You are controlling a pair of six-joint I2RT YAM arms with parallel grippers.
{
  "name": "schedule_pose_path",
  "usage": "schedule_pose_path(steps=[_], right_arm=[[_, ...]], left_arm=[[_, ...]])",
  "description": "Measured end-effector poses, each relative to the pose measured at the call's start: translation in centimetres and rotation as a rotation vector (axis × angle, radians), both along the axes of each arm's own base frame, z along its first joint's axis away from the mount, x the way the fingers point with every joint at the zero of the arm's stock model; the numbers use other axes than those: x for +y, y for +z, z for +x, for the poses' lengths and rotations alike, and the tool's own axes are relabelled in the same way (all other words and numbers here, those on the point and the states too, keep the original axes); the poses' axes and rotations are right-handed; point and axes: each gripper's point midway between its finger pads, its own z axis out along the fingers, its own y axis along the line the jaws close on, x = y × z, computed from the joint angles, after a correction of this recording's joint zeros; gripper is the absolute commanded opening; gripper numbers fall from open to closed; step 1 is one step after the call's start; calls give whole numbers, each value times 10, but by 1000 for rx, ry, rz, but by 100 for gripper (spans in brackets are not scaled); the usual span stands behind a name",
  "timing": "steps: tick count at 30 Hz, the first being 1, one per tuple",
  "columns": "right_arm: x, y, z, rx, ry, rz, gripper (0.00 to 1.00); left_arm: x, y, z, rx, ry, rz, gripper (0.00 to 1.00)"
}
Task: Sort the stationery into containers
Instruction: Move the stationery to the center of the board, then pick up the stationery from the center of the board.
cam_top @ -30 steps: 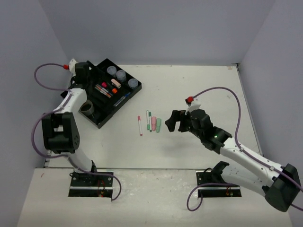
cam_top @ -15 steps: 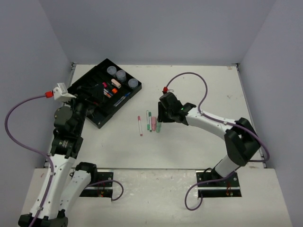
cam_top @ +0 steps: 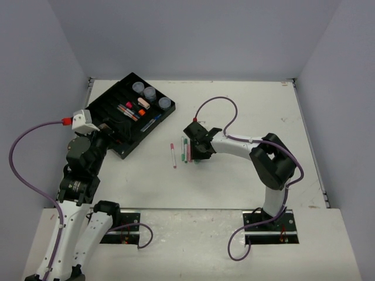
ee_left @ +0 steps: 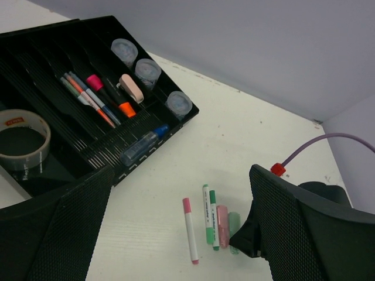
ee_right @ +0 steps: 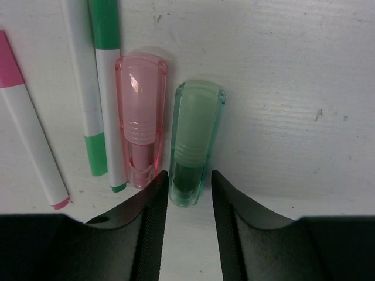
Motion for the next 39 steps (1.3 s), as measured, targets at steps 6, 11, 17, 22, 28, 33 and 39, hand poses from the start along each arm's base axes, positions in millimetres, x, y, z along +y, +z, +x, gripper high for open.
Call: schedule_pose_path(steps=[6,11,17,22,28,33,39], right_arm=[[-6,0,1,-4,-24,-28,22],[-8,0,2,-9,-31,-32,24],[-13,-1,2,-12,-40,-8,17],[-24,0,-3,-11,-48,-3,10],[-29,21,-9,-54,-32,34,4],[-12,79,-22,-209,71,168,0],[25,137,-46,-383,226,374,0]], left_arm=[[-2,-7,-1,19,-22,25,100],[-17,-20,1,49,-105,23,100],[-55,-63,18,175,-302,-13,100],[-80,-104,15,268,-421,-87,100],[-118,-105,13,224,-562,-192,100],[-169,-111,2,235,-728,-283,100],[-207,-105,-11,218,-842,-364,95]])
